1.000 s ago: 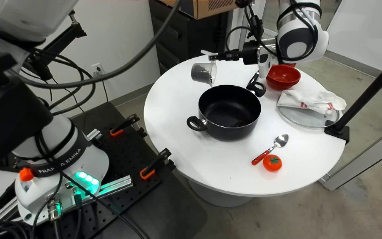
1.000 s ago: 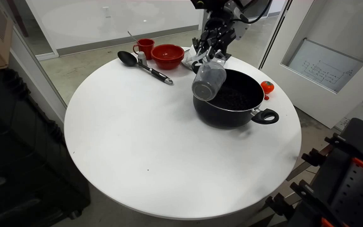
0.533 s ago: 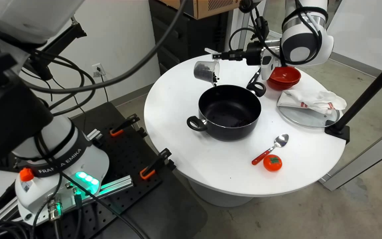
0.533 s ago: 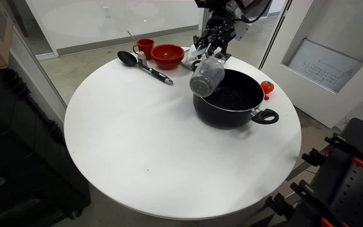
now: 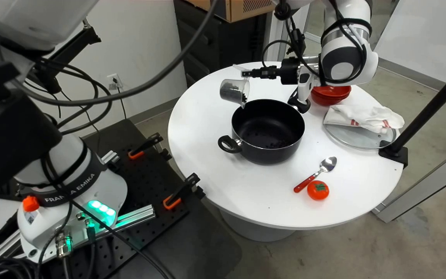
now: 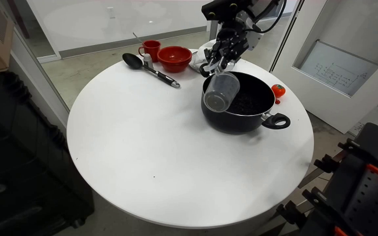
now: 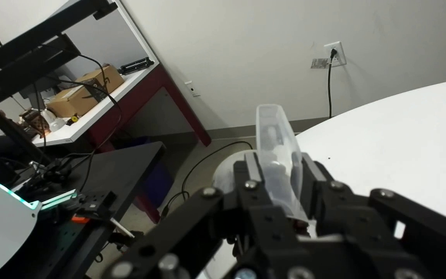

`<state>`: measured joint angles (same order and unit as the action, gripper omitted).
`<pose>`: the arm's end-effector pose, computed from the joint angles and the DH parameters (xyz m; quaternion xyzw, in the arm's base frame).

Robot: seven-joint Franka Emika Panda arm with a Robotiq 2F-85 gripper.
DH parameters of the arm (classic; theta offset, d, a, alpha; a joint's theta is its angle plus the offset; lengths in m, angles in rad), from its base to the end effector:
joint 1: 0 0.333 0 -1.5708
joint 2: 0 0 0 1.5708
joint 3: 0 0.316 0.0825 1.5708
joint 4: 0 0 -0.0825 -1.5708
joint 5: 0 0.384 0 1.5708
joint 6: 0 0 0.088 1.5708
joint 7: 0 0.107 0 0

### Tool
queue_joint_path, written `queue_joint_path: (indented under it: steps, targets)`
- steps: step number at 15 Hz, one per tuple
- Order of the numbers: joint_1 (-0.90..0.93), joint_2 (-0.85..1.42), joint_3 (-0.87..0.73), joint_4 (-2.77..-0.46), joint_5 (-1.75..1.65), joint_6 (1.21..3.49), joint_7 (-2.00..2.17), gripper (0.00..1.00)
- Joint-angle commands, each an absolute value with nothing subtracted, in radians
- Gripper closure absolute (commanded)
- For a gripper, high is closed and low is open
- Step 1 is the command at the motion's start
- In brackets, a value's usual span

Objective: Pour some of the contents of the jug in the pot

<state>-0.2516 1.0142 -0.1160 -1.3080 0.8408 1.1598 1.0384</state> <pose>0.6110 -0.1140 0.1303 -0.5525 0.5621 0.5931 0.1646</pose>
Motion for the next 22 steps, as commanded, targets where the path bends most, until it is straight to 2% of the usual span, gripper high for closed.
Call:
queue_joint_path:
  steps: [1, 8, 22]
  targets:
    - [-0.229, 0.995, -0.143, -1.345, 0.826, 1.164, 1.020, 0.93]
    - [-0.254, 0.988, -0.156, -1.315, 0.859, 1.180, 1.031, 0.93]
    - [-0.378, 1.036, -0.142, -1.251, 1.030, 1.039, 1.105, 0.93]
